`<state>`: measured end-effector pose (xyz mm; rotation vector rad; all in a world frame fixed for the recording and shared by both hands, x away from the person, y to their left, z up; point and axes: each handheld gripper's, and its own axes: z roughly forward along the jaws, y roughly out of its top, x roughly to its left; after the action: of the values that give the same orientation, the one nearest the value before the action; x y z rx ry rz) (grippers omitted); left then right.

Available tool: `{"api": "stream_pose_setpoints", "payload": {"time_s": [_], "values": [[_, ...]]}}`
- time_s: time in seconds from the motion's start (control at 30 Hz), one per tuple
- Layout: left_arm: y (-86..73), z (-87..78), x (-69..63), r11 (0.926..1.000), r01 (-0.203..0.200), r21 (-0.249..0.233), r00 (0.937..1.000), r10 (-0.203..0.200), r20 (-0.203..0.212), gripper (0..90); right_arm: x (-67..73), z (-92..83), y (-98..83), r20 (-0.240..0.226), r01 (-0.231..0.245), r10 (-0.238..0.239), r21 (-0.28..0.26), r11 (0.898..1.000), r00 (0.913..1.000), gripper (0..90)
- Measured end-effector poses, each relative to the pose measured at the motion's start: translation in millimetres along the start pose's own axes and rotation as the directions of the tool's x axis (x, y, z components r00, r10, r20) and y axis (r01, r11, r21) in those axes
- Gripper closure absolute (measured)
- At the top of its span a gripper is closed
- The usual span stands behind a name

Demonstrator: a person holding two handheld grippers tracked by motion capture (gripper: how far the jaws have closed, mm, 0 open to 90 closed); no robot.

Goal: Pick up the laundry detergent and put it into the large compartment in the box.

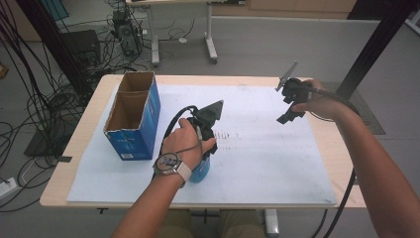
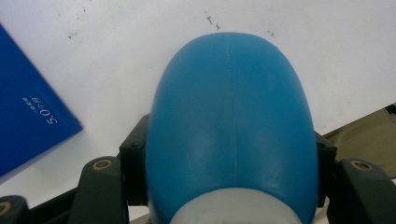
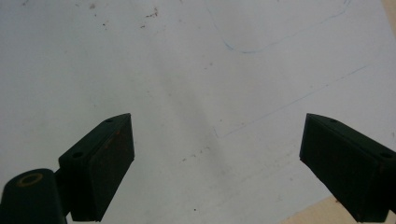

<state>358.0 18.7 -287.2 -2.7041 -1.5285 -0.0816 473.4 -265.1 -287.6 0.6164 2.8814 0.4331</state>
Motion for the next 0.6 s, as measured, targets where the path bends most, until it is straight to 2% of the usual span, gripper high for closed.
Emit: {"api": "stream_pose_setpoints", "payload": {"time_s": [0.6], "values": [[-0.7, 0.0, -0.3, 1.0000, -0.001, -0.003, 1.0000, 0.001, -0.001, 38.1, -0.1, -1.0, -0.9, 0.001, -0.002, 0.002, -0.001, 1.000, 1.0000, 9.8]]}}
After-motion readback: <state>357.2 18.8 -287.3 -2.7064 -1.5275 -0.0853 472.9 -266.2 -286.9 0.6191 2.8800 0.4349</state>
